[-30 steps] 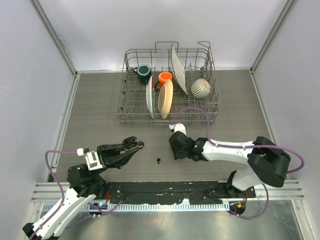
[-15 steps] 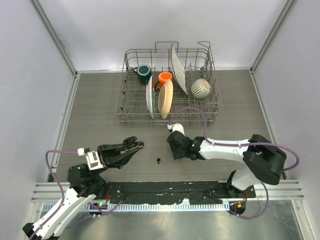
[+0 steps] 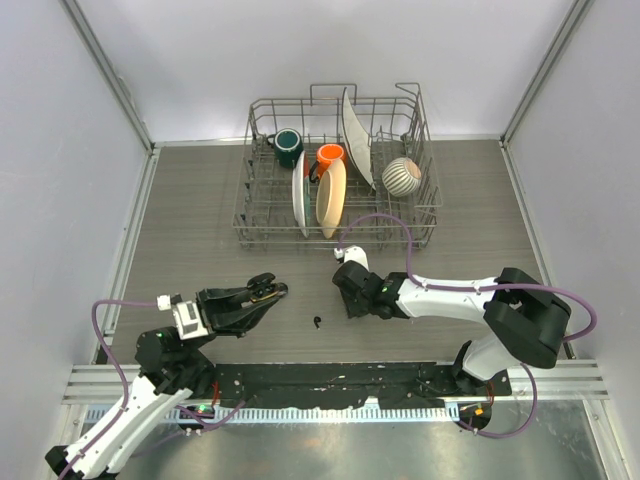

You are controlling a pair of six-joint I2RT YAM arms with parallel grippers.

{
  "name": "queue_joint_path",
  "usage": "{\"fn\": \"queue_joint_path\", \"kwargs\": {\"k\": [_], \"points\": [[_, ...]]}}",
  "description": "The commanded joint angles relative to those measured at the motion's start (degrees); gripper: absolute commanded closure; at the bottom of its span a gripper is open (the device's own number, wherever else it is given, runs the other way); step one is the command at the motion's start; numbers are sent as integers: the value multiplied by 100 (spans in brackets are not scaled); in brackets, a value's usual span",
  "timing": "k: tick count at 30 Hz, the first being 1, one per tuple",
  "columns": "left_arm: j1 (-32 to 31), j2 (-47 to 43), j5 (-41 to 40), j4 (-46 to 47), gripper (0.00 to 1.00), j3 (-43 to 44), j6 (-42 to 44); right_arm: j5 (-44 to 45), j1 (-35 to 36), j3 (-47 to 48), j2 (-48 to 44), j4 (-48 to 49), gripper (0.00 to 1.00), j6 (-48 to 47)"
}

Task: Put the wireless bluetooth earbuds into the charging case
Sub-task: Pick up the earbud from the center of the board.

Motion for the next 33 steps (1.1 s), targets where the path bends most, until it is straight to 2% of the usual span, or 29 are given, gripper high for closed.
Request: {"fn": "queue_joint_path", "kwargs": {"k": [1, 20, 27, 31, 32, 33], "points": [[-12, -242, -24, 7, 100, 169, 123, 91, -12, 146, -72, -124, 63, 41], [-12, -251, -15, -20, 100, 169, 123, 127, -12, 102, -90, -150, 65, 103], [-12, -243, -24, -37, 100, 160, 132, 82, -12, 102, -28, -80, 73, 120], [-12, -260, -24, -37, 100, 160, 132, 100, -21, 120, -55, -106, 82, 112], [-12, -260, -32, -37, 100, 160, 141, 117, -12, 120, -81, -106, 91, 112], [-12, -260, -41, -37, 100, 169, 132, 135, -12, 120, -142, -106, 95, 103]]}}
